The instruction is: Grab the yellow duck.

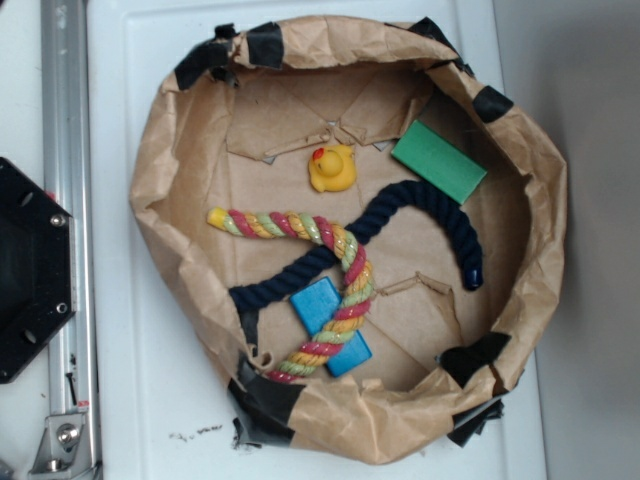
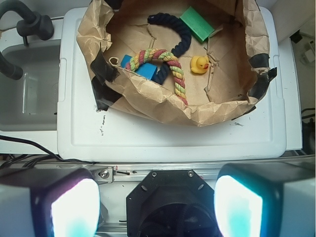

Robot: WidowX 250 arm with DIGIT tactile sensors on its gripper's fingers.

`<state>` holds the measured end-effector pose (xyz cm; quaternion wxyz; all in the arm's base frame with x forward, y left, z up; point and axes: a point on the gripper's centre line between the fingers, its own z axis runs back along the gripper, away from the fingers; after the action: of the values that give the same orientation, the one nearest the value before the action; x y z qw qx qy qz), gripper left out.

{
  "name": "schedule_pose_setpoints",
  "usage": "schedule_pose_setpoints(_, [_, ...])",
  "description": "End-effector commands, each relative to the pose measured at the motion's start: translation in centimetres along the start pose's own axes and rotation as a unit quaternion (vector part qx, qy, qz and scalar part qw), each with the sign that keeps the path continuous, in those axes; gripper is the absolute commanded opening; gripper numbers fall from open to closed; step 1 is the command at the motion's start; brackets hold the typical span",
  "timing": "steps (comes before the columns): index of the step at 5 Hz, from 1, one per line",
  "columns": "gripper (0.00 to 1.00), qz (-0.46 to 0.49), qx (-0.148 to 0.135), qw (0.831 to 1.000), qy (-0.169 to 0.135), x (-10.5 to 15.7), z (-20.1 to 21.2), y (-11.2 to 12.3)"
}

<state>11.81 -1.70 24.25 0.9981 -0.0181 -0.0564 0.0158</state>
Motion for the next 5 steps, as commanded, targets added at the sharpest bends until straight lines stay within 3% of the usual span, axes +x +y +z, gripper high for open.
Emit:
schedule_pose_setpoints(1, [1.0,0.0,0.0,1.0,0.0,0.0,0.0,0.0])
schedule_pose_setpoints(2, [1.0,0.12,0.001,0.989,-0.092,3.8,-2.4,1.0])
schedule_pose_setpoints(3, [1.0,0.219,0.028,0.97,-0.102,6.9,-4.2,2.5])
schedule_pose_setpoints(4, [1.0,0.328,0.035,0.939,-0.093,9.1,-8.0,5.5])
schedule_pose_setpoints(5, [1.0,0.358,0.029,0.93,-0.076,10.0,-11.0,7.8])
